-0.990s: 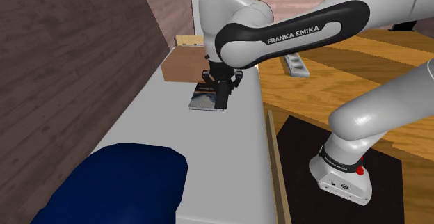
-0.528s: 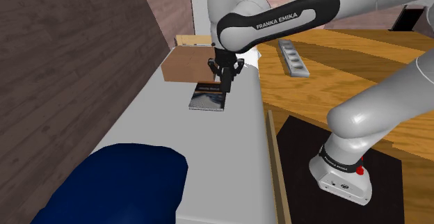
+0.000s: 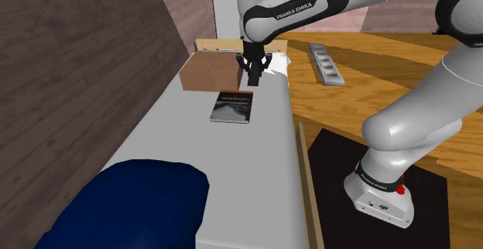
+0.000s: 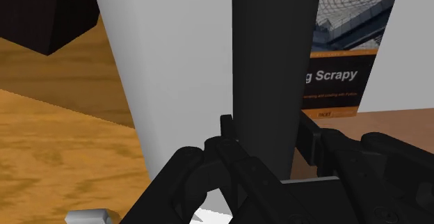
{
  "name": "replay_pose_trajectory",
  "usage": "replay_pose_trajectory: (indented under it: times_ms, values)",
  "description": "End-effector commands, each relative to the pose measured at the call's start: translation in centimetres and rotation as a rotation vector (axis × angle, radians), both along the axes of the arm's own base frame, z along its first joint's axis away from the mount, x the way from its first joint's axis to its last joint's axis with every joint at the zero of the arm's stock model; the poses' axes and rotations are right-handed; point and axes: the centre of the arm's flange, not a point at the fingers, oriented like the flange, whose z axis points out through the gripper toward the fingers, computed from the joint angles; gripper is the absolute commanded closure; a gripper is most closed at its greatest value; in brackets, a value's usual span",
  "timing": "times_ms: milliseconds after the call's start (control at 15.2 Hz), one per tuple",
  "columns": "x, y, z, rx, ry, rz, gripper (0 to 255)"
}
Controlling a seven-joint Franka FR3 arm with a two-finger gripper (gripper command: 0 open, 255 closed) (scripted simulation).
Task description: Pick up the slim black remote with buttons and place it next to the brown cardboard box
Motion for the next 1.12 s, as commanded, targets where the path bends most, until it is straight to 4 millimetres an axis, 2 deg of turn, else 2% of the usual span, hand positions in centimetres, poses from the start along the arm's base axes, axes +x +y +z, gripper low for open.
replay_pose_trajectory:
  times_ms: [0,1056]
  values:
    - [0.9,-2.6,0.0,-0.001,0.000,0.001,255]
    - [10.7,-21.2,0.0,-0.001,0.000,0.001,255]
